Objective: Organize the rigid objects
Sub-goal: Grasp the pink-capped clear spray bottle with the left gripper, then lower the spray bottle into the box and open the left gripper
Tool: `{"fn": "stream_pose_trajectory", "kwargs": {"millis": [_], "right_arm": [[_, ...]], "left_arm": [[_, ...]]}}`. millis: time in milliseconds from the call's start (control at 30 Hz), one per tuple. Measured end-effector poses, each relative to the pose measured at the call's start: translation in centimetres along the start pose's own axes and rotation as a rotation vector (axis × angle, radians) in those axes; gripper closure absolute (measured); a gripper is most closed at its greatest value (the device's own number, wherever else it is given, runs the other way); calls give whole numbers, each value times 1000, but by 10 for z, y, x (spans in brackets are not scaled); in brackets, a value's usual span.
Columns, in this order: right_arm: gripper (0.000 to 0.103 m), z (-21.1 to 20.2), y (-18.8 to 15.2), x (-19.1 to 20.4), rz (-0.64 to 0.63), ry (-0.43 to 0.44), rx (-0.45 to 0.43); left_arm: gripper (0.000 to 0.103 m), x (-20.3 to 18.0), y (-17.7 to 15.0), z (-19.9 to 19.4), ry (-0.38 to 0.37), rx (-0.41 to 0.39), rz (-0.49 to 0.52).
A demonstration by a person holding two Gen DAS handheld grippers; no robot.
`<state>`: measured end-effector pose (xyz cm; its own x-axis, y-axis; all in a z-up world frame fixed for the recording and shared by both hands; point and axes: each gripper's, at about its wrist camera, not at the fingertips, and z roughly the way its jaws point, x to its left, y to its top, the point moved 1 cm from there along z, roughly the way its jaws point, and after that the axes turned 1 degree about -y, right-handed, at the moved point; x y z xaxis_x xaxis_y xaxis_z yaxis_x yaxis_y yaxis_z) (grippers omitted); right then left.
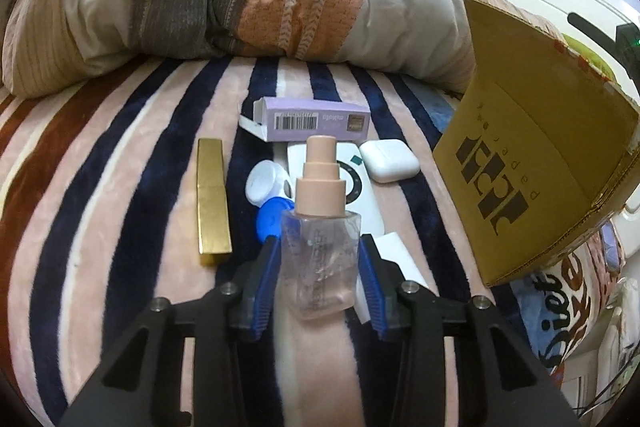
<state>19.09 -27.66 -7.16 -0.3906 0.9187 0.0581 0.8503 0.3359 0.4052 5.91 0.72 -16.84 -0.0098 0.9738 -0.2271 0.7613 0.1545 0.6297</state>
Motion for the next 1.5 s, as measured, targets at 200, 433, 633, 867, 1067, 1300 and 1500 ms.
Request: {"fn": "stream_pose_trajectory", "kwargs": {"millis": [200, 433, 633, 867, 1067, 1300, 1500], "right_arm": [[96, 0, 0, -1, 5, 7, -2], [96, 0, 0, -2, 8, 12, -6], [96, 0, -1, -2, 14, 19, -9], [96, -1, -2, -1, 7, 12, -8], [96, 0, -2, -2, 7, 15, -9], [95, -2, -5, 1, 4, 14, -15], [95, -4, -7, -1, 9, 23, -19]], "left_arm": [[67, -4, 14, -34, -41, -54, 21], [67, -37, 80, -96, -86, -179, 112], [67, -102, 143, -102, -303, -113, 182], [67, -164, 152, -1, -342, 258, 147], [67, -178, 148, 24, -292, 330, 171], [65, -169, 143, 4, -268, 281, 203], [26, -116, 138, -68, -241, 81, 167]]}}
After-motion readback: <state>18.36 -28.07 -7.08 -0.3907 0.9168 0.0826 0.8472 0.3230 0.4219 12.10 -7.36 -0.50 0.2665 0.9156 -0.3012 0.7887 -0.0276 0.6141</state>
